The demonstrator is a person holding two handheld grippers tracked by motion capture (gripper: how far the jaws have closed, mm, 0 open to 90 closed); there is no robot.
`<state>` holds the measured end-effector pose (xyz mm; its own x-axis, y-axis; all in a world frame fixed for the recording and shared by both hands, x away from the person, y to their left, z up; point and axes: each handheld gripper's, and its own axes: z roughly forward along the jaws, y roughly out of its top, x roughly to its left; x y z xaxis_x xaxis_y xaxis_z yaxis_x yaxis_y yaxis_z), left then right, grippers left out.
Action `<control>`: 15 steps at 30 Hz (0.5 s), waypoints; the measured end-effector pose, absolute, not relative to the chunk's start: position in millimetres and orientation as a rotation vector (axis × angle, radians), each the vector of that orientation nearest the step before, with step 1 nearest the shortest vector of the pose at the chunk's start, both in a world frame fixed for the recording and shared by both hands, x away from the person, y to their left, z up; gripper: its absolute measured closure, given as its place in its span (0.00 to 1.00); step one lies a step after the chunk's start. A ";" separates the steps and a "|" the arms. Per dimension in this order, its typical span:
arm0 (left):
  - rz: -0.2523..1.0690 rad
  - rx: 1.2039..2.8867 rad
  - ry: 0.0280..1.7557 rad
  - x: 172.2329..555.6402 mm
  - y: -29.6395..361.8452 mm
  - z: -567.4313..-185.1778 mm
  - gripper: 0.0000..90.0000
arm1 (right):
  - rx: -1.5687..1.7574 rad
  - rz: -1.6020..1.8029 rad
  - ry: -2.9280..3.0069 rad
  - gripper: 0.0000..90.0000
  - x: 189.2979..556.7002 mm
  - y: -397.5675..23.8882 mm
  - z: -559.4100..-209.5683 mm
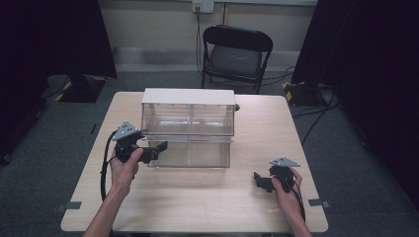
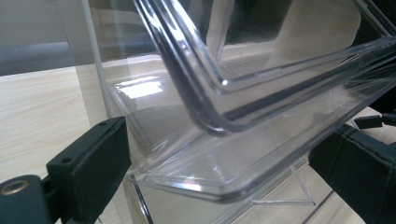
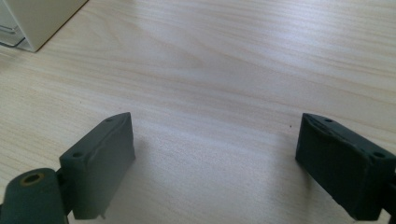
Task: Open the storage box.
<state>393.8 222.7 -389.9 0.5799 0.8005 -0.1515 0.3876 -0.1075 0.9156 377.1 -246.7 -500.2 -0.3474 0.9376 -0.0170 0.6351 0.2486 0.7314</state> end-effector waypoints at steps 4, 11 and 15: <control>0.470 1.717 0.986 394.2 223.0 -390.0 0.06 | 1.431 0.887 2.071 0.12 377.1 -246.7 -500.2; 0.468 1.718 0.989 394.0 222.8 -389.7 0.06 | 1.430 0.887 2.071 0.12 377.1 -246.7 -500.2; 0.467 1.717 0.991 394.0 222.7 -389.7 0.06 | 1.430 0.886 2.071 0.12 377.1 -246.7 -500.2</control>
